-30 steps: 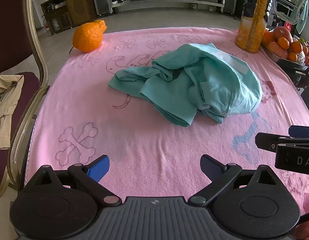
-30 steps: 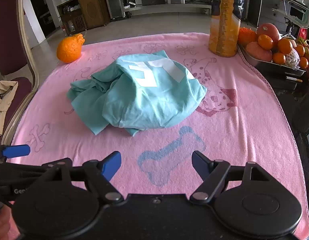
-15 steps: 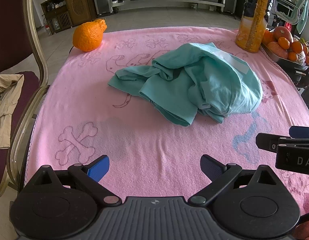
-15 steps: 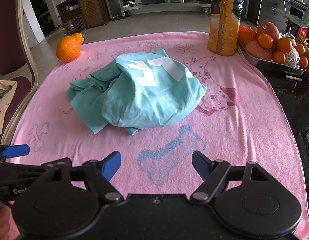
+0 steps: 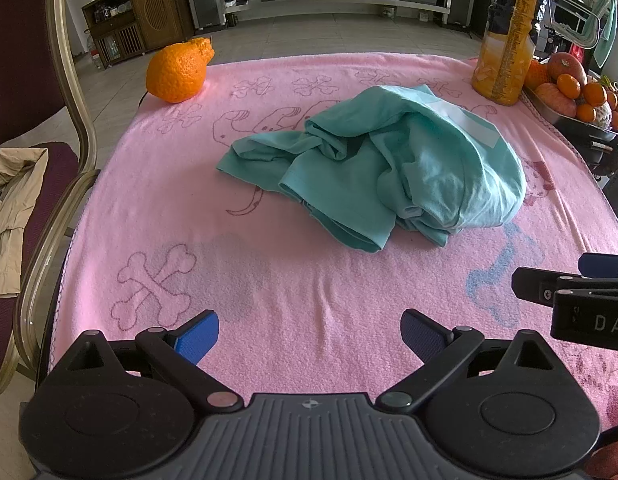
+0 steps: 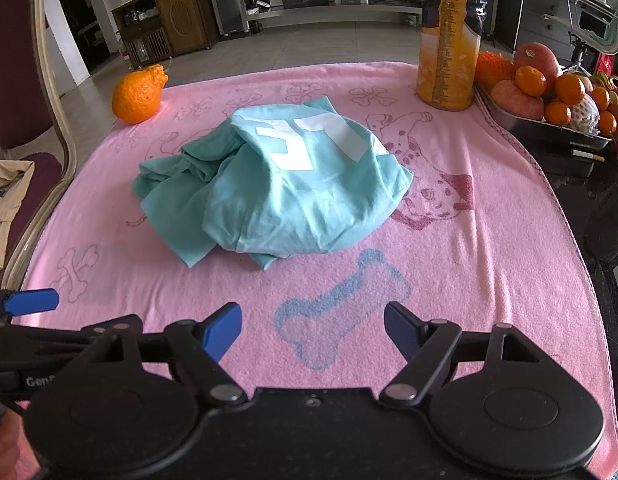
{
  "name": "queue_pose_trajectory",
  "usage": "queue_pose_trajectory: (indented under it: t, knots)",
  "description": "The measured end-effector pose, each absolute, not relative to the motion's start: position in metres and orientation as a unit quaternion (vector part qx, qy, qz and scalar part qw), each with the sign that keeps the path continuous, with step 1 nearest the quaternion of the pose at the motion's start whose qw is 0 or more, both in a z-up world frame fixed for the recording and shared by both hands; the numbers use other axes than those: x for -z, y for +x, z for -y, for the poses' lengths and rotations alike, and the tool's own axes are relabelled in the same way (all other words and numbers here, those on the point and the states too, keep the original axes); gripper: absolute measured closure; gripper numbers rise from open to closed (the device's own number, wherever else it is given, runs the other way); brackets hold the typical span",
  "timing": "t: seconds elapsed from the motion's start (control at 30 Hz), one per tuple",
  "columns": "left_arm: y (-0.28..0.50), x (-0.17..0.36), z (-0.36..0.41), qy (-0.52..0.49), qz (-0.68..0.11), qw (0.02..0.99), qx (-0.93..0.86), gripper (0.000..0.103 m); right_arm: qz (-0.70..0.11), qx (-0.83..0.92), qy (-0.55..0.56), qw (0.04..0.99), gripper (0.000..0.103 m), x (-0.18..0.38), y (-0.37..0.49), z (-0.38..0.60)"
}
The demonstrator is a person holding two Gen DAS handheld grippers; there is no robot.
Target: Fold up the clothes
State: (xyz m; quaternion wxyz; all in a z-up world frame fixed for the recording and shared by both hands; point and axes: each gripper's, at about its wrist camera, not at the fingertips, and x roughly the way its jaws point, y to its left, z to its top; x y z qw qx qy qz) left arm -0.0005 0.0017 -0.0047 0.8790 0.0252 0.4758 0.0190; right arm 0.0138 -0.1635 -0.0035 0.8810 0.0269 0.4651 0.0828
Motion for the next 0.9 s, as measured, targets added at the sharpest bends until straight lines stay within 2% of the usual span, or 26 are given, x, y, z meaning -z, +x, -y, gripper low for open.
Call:
queue_pose_trajectory:
  t: [0.67, 0.9]
  knots:
    - [0.004, 0.007, -0.008, 0.016, -0.478, 0.878, -0.028, 0.005, -0.461, -0.083, 0.033, 0.883, 0.025, 0.002, 0.014, 0.166]
    - [0.015, 0.007, -0.018, 0.003, -0.481, 0.876, -0.041, 0.006, -0.433, -0.092, 0.067, 0.894, 0.021, -0.006, 0.014, 0.174]
